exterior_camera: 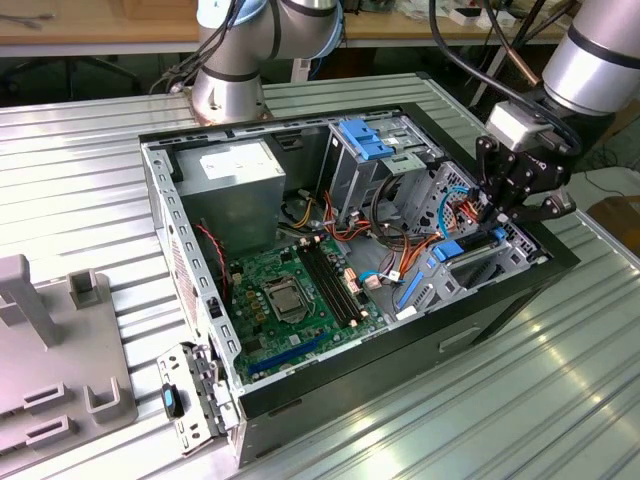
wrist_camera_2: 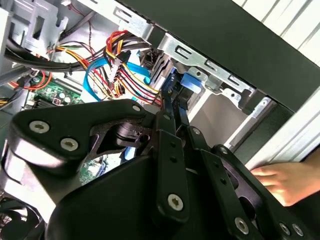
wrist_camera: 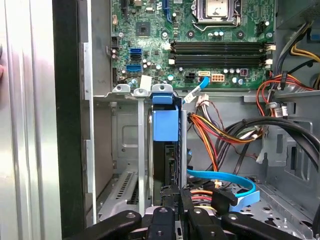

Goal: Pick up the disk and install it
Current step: 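Insert the first disk wire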

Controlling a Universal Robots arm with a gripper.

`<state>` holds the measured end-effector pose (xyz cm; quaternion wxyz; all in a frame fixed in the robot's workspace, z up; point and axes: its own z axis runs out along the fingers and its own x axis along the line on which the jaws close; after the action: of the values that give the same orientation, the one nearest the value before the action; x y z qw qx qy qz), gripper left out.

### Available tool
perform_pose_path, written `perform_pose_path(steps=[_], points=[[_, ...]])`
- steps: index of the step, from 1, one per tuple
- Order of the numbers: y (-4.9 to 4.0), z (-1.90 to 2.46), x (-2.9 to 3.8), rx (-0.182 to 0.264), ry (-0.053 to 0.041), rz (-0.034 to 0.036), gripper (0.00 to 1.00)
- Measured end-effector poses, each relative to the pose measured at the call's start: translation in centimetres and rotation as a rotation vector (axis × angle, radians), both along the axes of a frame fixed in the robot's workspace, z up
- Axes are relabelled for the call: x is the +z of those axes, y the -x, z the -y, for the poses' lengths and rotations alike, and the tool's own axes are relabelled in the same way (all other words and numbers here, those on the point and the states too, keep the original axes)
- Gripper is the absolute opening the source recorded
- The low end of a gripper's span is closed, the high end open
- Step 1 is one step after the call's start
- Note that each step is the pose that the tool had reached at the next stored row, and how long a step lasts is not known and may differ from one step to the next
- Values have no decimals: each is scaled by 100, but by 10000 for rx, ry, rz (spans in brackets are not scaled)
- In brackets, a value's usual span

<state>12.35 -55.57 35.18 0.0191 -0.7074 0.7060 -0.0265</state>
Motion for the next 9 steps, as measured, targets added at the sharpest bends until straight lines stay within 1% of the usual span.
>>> perform_pose_path(steps=[1,2,3,4,7,9], points=[[7,4,-3,20,-71,13,17],[20,7,-5,25,-108,35,17],[30,15,-8,29,-144,72,17],[30,26,-9,32,-176,87,17],[33,84,-10,58,-250,126,17],[38,100,-14,135,-310,166,17]])
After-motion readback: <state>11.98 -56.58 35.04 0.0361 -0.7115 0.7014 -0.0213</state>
